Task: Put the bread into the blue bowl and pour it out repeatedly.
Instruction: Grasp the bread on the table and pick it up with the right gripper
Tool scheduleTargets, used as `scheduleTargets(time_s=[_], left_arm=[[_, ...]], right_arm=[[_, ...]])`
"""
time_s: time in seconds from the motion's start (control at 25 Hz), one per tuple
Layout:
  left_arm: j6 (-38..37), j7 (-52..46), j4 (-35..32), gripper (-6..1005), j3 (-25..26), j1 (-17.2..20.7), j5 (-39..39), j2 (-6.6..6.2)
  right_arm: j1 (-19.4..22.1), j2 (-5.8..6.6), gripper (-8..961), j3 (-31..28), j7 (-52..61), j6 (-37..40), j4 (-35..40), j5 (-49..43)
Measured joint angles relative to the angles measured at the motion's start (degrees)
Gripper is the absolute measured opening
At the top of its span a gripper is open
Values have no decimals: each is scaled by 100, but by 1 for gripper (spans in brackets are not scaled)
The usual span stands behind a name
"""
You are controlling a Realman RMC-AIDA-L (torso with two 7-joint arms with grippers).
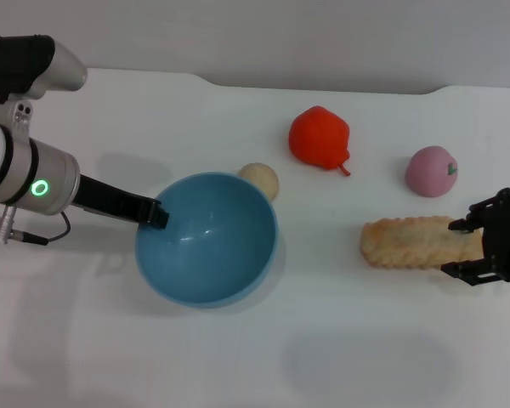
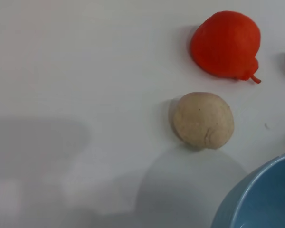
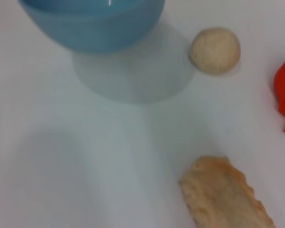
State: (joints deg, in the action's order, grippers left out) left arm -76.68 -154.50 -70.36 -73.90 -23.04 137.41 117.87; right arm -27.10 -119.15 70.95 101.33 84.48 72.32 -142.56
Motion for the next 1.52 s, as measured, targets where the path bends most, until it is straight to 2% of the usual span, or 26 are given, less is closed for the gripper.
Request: scheduleTargets(time_s=[0.04,0.28,0.68,0.84,1.0,1.28,1.48,1.52], left_arm=[[0,0,0,25,0,0,0,0],[-6,-2,25,24,-12,-60,-11,-1],[-22,-19,73,24,-45,-121,-13,8],[-35,-20,75,24,-46,-157,-13,8],[-55,-20,75,25,-46,-182,-13,8],[-97,-20,71,25,-46,-225,-13,8],[-120,-19,75,24,-46,-285,-13,7],[-125,-19,75,24,-46,-298,-12,7]], right_arm=[[0,0,607,0,0,0,0,0],[-4,-33,602,1095,203,-913,-244,-397],[10,-44,594,1860,215,-2022,-742,-554],[20,-40,590,2177,222,-2735,-1013,-556],[63,-42,587,2234,287,-3067,-1064,-559],[30,-20,581,2139,552,-3134,-1094,-562],[-22,6,357,1806,1195,-2836,-993,-546],[-26,13,351,1685,1326,-2731,-933,-503]])
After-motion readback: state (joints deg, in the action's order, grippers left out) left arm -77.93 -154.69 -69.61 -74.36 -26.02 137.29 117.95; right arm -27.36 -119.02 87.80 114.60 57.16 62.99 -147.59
